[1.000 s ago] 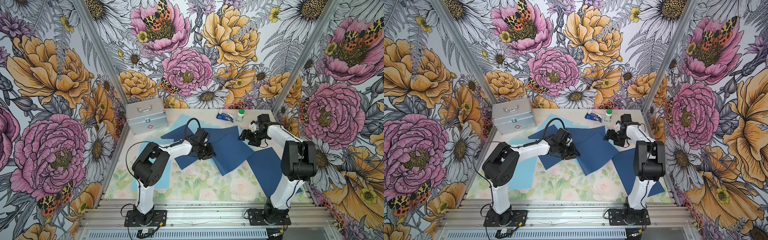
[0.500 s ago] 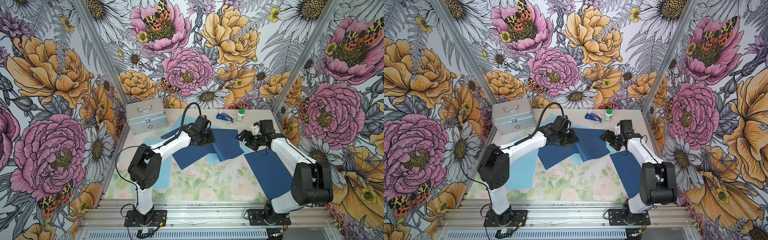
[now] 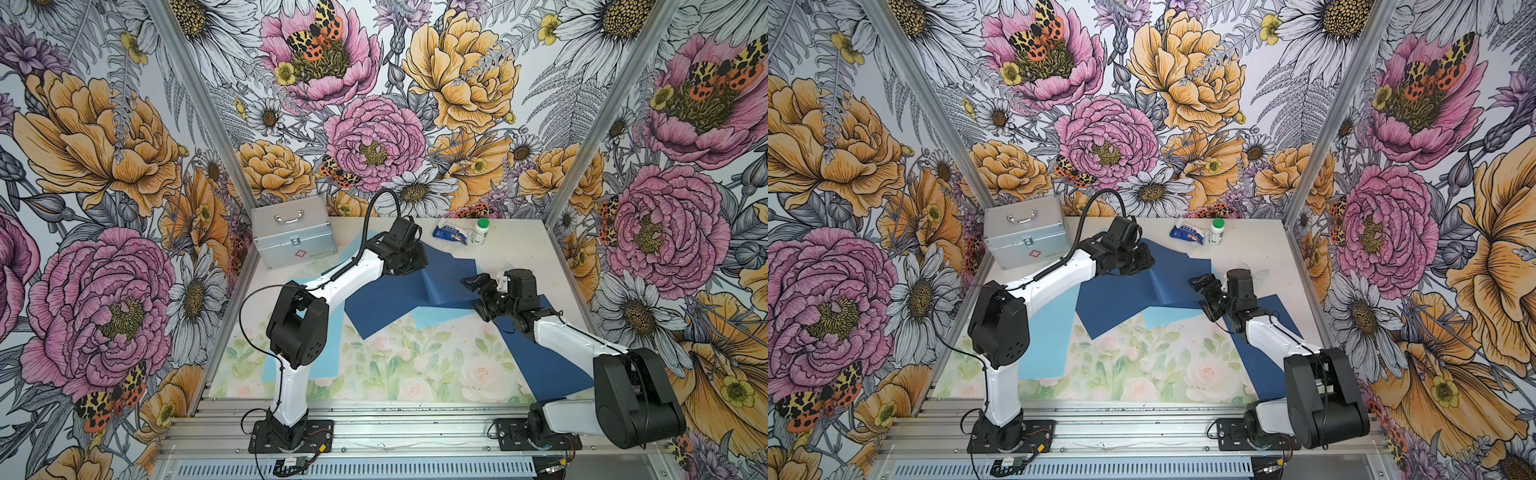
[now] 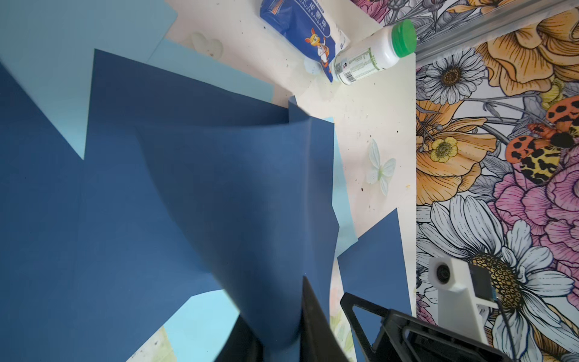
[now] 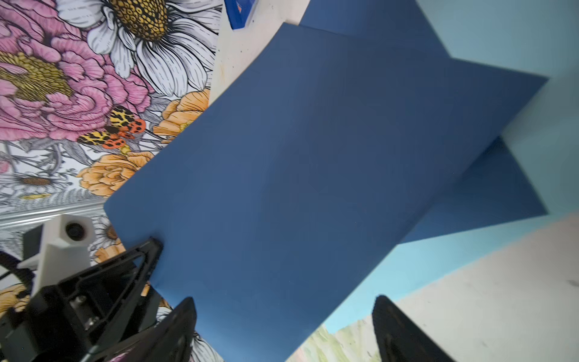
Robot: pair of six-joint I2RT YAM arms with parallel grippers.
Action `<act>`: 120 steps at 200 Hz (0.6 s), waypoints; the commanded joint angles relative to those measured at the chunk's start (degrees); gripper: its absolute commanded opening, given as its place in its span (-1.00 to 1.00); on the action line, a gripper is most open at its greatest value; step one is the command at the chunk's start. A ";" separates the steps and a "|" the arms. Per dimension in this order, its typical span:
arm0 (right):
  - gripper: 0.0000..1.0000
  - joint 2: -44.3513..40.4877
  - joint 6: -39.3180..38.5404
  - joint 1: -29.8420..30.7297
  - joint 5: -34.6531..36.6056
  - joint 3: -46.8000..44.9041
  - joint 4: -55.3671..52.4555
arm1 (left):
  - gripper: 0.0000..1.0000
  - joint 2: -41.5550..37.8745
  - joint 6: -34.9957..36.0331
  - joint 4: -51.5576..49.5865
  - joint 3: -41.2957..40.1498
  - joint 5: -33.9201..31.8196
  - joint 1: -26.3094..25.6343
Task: Sort the scattered colored papers by color
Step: Pick up the colored paper.
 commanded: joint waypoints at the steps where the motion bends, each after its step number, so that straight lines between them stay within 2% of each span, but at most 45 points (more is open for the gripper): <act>1: 0.77 2.82 10.27 1.61 2.72 -2.83 14.72 | -0.60 0.28 0.43 -0.03 1.86 -1.79 -0.02; 27: 0.72 5.74 18.39 3.52 4.57 -7.12 24.23 | -0.60 0.46 0.06 0.01 2.74 -1.83 -0.39; 58: 0.72 5.78 21.50 5.20 6.81 -9.91 27.08 | -0.60 0.54 -0.01 0.01 3.11 -2.05 -0.64; 95: 0.68 10.56 26.38 5.58 10.27 -12.25 40.12 | -0.59 0.11 -0.19 -0.01 2.61 -1.55 -1.41; 109: 0.58 15.31 29.76 5.77 10.69 -12.38 49.09 | -0.59 0.14 -0.45 0.01 2.04 -1.57 -1.52; 120: 0.41 20.89 32.90 6.29 11.69 -12.57 57.70 | -0.60 0.11 -0.69 0.01 1.59 -1.39 -1.39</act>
